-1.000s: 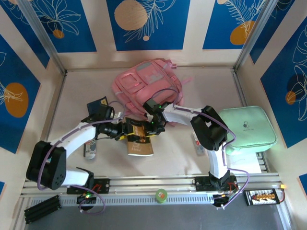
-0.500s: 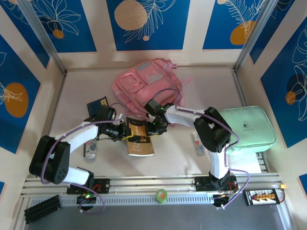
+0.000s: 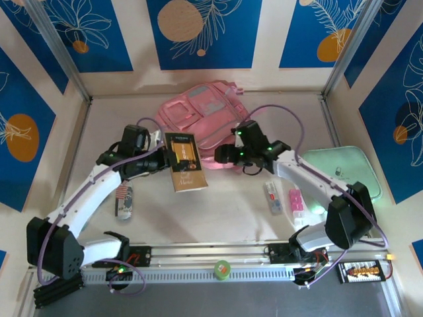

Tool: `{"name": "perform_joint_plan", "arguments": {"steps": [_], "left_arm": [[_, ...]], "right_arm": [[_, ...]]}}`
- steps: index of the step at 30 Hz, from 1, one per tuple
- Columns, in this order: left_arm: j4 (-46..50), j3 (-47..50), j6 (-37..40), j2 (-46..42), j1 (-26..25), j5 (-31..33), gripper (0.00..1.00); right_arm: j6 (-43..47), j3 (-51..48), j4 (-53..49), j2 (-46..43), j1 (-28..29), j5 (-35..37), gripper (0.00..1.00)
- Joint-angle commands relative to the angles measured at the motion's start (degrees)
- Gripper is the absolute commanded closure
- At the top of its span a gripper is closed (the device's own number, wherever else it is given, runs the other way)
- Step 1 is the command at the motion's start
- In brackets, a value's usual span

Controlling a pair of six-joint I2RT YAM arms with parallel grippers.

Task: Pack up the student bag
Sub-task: Pick up the book from the bottom-center of the table, then pass the book.

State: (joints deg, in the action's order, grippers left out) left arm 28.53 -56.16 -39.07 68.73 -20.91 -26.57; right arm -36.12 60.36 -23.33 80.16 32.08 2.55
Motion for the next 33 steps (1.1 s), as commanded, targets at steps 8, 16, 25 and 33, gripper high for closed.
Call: {"name": "perform_joint_plan", "arguments": {"steps": [8, 16, 25, 33], "left_arm": [[-30.26, -5.19, -22.27, 5.53, -1.69, 9.43, 1.0], [-39.54, -10.32, -28.28, 13.71, -5.4, 16.38, 1.0], [-40.44, -12.75, -30.45, 15.82, -9.94, 20.5, 1.0], [-42.56, -13.09, -33.21, 15.74, -12.04, 22.79, 1.0]], "right_arm": [[-17.73, -7.7, 23.08, -3.3, -14.88, -24.75, 0.15], [-36.38, -10.88, 41.84, -1.24, -16.57, -32.45, 0.06], [-45.86, -14.31, 47.14, -0.29, -15.12, -29.13, 0.05], [-56.66, -16.39, 59.05, 1.03, -13.78, -27.0, 0.06]]}}
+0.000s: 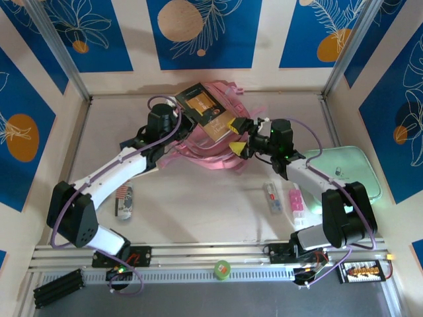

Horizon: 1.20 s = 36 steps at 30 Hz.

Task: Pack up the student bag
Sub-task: Pass the book.

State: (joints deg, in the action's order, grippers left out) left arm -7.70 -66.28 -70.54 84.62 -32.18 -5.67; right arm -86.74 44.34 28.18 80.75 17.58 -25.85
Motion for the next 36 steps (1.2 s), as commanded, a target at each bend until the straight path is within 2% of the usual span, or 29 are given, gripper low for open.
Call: {"name": "perform_joint_plan", "arguments": {"steps": [1, 7, 14, 20, 23, 25, 33, 36], "left_arm": [[-6.98, -2.61, -2.63, -0.04, -0.83, 1.89, 1.0], [-10.98, -0.71, -8.72, 0.45, -0.8, 2.22, 1.0], [-12.99, 0.35, -10.9, 1.22, -0.91, 2.22, 1.0], [-16.36, 2.63, -13.65, 2.94, 0.4, 1.57, 1.0], [-16.38, 2.68, -13.22, 3.37, 1.25, 1.26, 1.0], [-15.89, 2.63, -12.73, 3.58, 1.96, 1.11, 1.0], [-18.37, 4.51, -12.57, 4.33, 3.87, -2.36, 1.0], [-18.81, 5.59, -12.69, 4.53, 3.97, -3.64, 1.0]], "right_arm": [[-7.65, -0.6, 8.71, 0.54, 1.11, 2.84, 0.07], [-12.97, 0.96, 13.87, 3.4, 3.46, 6.51, 0.09], [-16.84, 3.13, 19.89, 6.94, 6.39, 10.88, 0.11], [-17.91, 4.6, 21.6, 8.39, 8.69, 16.61, 0.18], [-19.57, 3.03, 24.7, 9.69, 8.59, 18.78, 0.29], [-20.19, 3.23, 25.44, 10.76, 8.0, 18.52, 0.43], [-17.08, 4.4, 23.83, 12.91, 6.14, 18.98, 0.62], [-15.9, 5.81, 24.42, 13.72, 5.11, 17.8, 0.73]]}}
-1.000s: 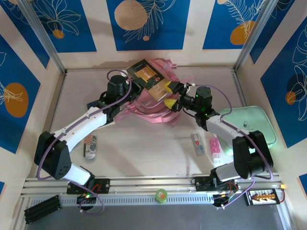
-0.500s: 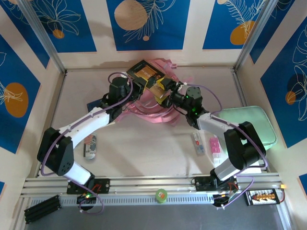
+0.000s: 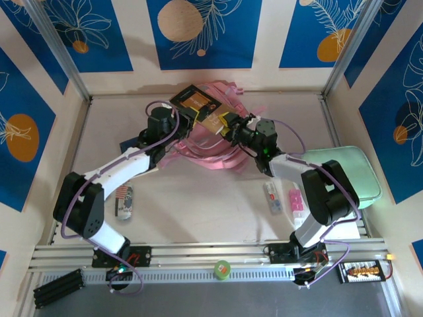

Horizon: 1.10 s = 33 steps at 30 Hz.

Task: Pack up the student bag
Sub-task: Pass the book, then open the student bag at the top-center of the table.

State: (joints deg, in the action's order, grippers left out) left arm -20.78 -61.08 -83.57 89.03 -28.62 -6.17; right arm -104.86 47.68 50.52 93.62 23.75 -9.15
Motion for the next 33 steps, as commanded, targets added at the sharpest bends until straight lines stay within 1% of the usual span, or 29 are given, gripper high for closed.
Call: {"name": "perform_joint_plan", "arguments": {"steps": [1, 5, 7, 8, 9, 11, 12, 15, 16, 18, 19, 22, 24, 25, 29, 31, 33], "left_arm": [[-6.06, 0.67, 0.41, 0.39, 0.42, -3.69, 1.0], [-7.91, 2.32, 0.05, 1.3, 0.53, -4.72, 1.0], [-6.25, 2.47, 2.18, 1.13, 0.54, -4.63, 1.0], [-4.83, 2.11, 3.73, 1.01, 0.57, -4.57, 0.97], [-2.56, 1.38, 6.17, 0.82, 0.51, -4.55, 0.89], [3.91, -1.21, 12.79, 1.1, 0.5, -5.33, 0.64], [8.11, -3.09, 16.73, 1.5, 0.5, -5.72, 0.54], [19.23, -8.6, 29.92, 3.0, -0.09, -5.87, 0.33], [23.19, -10.63, 33.95, 3.75, -0.32, -5.55, 0.27], [27.78, -13.65, 41.42, 5.26, -1.12, -5.76, 0.21], [30.93, -15.39, 43.97, 6.06, -1.81, -4.57, 0.16], [36.25, -19.97, 53.46, 9.06, -3.98, -3.08, 0.05], [39.41, -23.38, 59.21, 11.79, -5.26, -2.34, 0.01], [41.1, -25.31, 62.25, 13.15, -6.11, -1.4, 0.0], [46.94, -32.33, 74.03, 19.51, -9.01, 2.24, 0.0], [49.91, -36.46, 79.96, 23.08, -10.27, 1.8, 0.0], [53.03, -40.46, 83.82, 26.68, -11.31, 2.1, 0.02]], "right_arm": [[2.52, 3.29, 0.96, 0.9, -1.23, 0.28, 0.77], [5.22, 4.97, -4.5, -0.35, -0.82, -0.52, 0.87], [7.07, 4.64, -7.86, -1.92, -0.85, -0.53, 0.91], [7.88, 4.23, -9.33, -2.81, -1.04, -0.47, 0.92], [9.19, 3.93, -11.3, -3.86, -1.35, -0.51, 0.93], [12.72, 3.41, -15.17, -6.52, -2.2, -0.95, 0.93], [15.19, 3.0, -17.5, -8.11, -2.74, -0.91, 0.94], [23.28, 2.66, -24.61, -13.22, -4.95, -0.87, 0.94], [26.11, 2.71, -27.51, -15.1, -5.9, -0.74, 0.94], [31.67, 3.35, -34.5, -18.45, -7.64, 0.38, 0.94], [34.16, 3.47, -37.05, -20.03, -8.64, 1.03, 0.94], [38.86, 3.32, -42.3, -23.82, -11.65, 2.0, 0.94], [40.55, 3.21, -45.22, -25.91, -13.86, 2.18, 0.94], [41.35, 3.1, -47.05, -27.12, -15.02, 2.6, 0.94], [44.84, 2.36, -53.09, -31.38, -18.38, 5.6, 0.94], [46.19, 2.33, -55.97, -33.15, -20.07, 6.32, 0.94], [46.55, 2.11, -57.91, -34.45, -21.36, 6.57, 0.94]]}}
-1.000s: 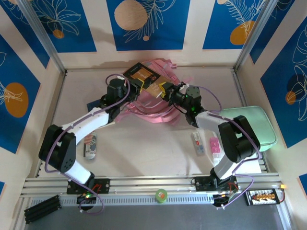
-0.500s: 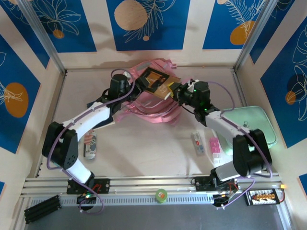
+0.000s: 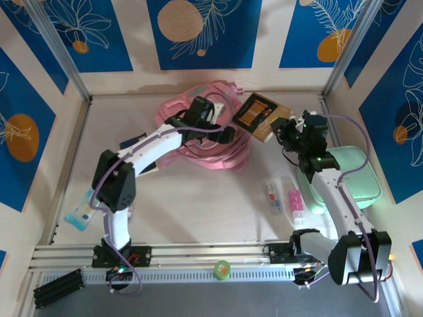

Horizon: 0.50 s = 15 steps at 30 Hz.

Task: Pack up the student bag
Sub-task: Open the student bag at the top-center of the table.

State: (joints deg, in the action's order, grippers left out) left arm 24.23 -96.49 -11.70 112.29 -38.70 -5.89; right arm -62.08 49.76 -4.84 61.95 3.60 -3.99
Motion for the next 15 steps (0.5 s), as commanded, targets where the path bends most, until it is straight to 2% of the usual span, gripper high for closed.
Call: {"name": "perform_joint_plan", "arguments": {"steps": [1, 4, 11, 15], "left_arm": [[9.54, -7.28, 13.31, 5.05, -1.78, 3.15, 0.03], [12.94, -12.45, 14.67, 8.86, -2.66, 7.63, 0.07], [17.76, -20.7, 14.51, 16.64, -2.7, 10.99, 0.23], [20.94, -25.76, 13.34, 21.49, -2.5, 16.13, 0.41]], "right_arm": [[3.73, -0.21, -3.25, -3.18, -1.84, 1.24, 0.94], [3.29, -0.51, -5.1, -4.26, -3.73, -0.24, 0.94], [4.43, -0.01, -8.96, -6.34, -6.47, -1.45, 0.94], [4.47, -0.09, -9.93, -7.09, -7.13, -1.98, 0.94]]}}
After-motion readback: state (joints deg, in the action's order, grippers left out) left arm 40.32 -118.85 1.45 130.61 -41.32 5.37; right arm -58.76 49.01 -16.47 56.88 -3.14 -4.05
